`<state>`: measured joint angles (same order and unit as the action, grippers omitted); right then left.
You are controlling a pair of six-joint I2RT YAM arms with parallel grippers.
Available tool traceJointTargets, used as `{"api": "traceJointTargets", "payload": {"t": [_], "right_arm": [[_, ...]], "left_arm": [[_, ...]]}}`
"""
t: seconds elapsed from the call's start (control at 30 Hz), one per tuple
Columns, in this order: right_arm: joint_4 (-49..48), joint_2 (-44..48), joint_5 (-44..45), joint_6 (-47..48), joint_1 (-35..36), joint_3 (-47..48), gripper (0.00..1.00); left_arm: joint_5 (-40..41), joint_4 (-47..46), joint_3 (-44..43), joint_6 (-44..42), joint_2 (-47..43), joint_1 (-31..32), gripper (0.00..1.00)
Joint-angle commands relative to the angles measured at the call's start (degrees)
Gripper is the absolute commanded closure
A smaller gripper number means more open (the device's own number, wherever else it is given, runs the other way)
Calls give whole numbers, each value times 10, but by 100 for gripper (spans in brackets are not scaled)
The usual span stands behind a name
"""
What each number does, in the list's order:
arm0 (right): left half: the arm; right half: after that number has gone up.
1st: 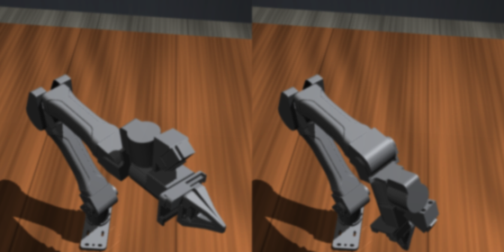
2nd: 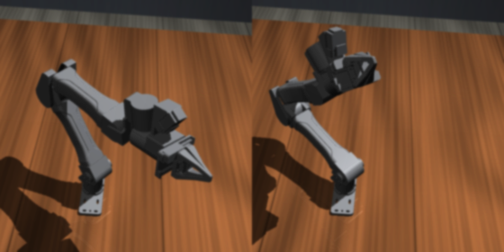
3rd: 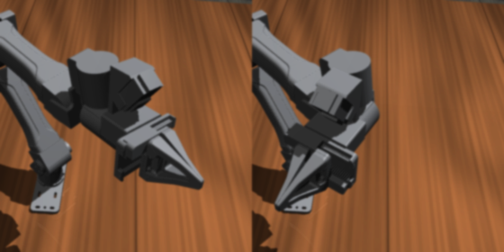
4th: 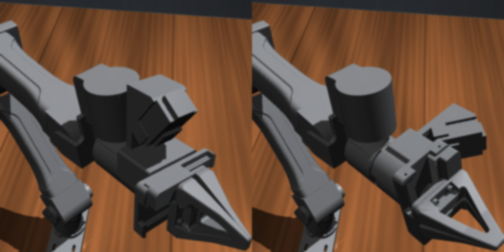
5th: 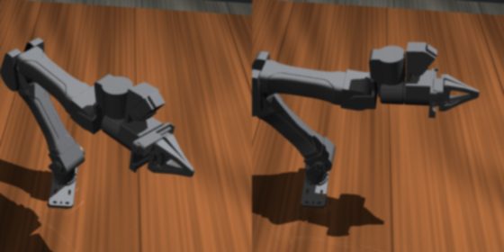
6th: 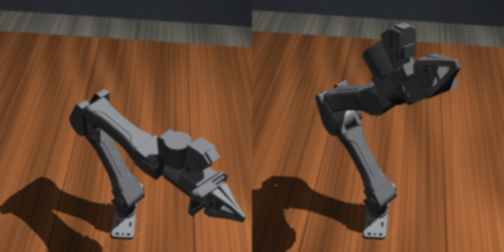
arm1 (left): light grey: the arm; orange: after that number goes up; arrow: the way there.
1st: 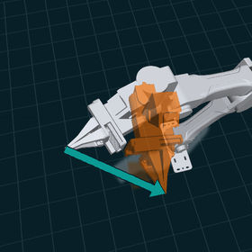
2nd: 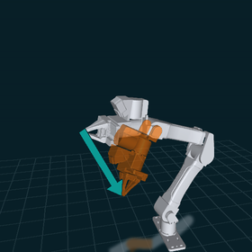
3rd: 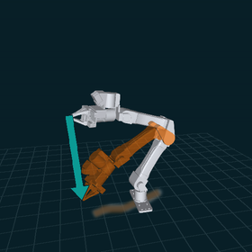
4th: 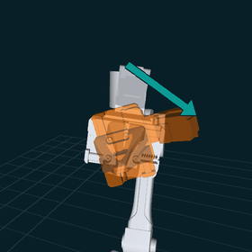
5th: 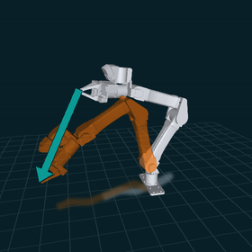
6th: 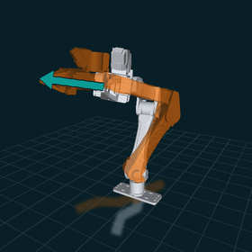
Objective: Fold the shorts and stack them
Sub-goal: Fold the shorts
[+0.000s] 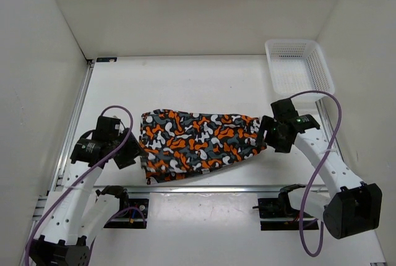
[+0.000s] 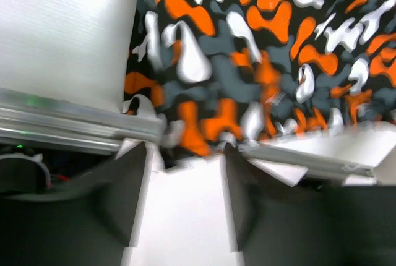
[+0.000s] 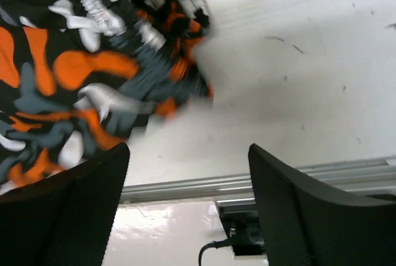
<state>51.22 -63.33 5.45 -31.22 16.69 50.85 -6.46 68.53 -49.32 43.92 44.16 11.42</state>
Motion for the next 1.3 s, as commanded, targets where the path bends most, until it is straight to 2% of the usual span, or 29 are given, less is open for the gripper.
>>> {"api": "traceJointTargets", "payload": {"t": [0.0,0.03,0.13,0.2,0.23,0.27,0.3,0.33,0.4,0.43,0.47,0.5,0.6,0.63,0.8,0.9,1.07,1.27], "right_arm": [[9,7,32,-31,1,6,16],[0,7,39,-31,1,13,15],[-24,-20,52,-31,1,48,20],[-44,-52,52,-17,1,59,34],[-53,-64,37,-17,1,65,42],[-76,-76,27,-1,1,65,49],[-84,-101,27,5,1,72,60],[-90,-115,19,12,1,79,63],[-96,-157,14,36,1,96,60],[-96,-171,14,46,1,118,51],[-102,-197,9,67,1,129,35],[-102,-211,9,74,1,138,15],[-108,-263,25,86,1,159,3],[-108,-275,25,86,1,159,2],[-160,-331,19,86,-10,144,3],[-202,-353,-20,86,-20,123,8],[-233,-384,-61,65,-39,107,30],[-214,-395,-100,57,-61,133,32]], "left_arm": [[-18,13,-16,-6,10,2,31],[-18,13,-16,-14,18,2,25],[-11,4,-49,-21,23,2,24],[-4,-10,-61,-26,31,2,34],[-4,-28,-61,-32,40,2,49],[4,-37,-61,-32,55,2,56],[14,-47,-61,-27,65,2,59],[14,-60,-54,-27,76,2,59],[28,-104,-49,-22,121,2,54],[35,-118,-44,-14,138,2,52],[35,-146,-44,-14,158,2,46],[35,-157,-44,-7,203,2,44],[40,-182,-58,-7,278,2,43],[48,-187,-69,-7,324,2,43],[65,-211,-111,-22,442,7,47],[65,-217,-144,-34,504,7,48],[93,-217,-215,-59,587,7,48],[98,-217,-301,-84,665,-11,48]]}}
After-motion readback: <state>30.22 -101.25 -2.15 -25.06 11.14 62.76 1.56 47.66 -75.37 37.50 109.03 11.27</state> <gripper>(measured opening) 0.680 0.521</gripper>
